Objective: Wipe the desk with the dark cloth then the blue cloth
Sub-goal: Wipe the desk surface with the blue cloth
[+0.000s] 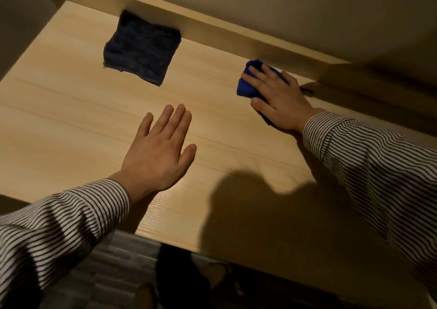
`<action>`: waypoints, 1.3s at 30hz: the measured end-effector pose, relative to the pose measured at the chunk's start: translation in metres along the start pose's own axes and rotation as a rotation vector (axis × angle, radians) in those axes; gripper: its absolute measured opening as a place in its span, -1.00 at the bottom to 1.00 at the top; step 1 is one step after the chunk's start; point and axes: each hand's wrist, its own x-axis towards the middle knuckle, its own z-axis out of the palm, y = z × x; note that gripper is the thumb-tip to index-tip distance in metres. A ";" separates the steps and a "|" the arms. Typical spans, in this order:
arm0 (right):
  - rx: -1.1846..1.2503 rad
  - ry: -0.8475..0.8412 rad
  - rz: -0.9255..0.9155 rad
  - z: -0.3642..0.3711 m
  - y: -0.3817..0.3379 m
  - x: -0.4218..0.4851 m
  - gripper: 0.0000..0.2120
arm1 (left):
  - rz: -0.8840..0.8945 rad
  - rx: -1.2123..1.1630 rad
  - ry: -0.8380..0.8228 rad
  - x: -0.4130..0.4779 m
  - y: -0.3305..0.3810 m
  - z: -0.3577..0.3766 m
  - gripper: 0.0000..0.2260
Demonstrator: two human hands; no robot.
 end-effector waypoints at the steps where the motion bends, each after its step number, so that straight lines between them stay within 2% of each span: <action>1: -0.001 -0.001 -0.007 0.001 -0.003 -0.005 -0.45 | 0.001 -0.004 0.001 0.000 0.000 0.000 -0.33; 13: -0.031 -0.024 -0.016 0.023 -0.079 -0.094 -0.44 | 0.009 -0.040 -0.007 0.001 0.001 -0.004 -0.31; 25: 0.058 -0.016 0.009 0.051 -0.180 -0.187 -0.48 | 0.028 -0.038 -0.043 0.000 0.002 -0.011 -0.26; 29: 0.084 0.007 0.023 0.059 -0.204 -0.208 -0.48 | 0.053 -0.030 -0.127 0.006 -0.004 -0.015 -0.22; 32: 0.145 0.008 0.032 0.063 -0.215 -0.220 -0.49 | 0.054 -0.027 -0.174 0.013 -0.005 -0.017 -0.26; 35: 0.202 0.005 0.025 0.064 -0.222 -0.230 -0.50 | 0.045 -0.070 -0.155 0.016 0.003 -0.018 -0.28; 39: 0.327 -0.014 0.036 0.059 -0.232 -0.241 -0.54 | 0.180 -0.116 -0.058 0.013 0.037 -0.013 -0.29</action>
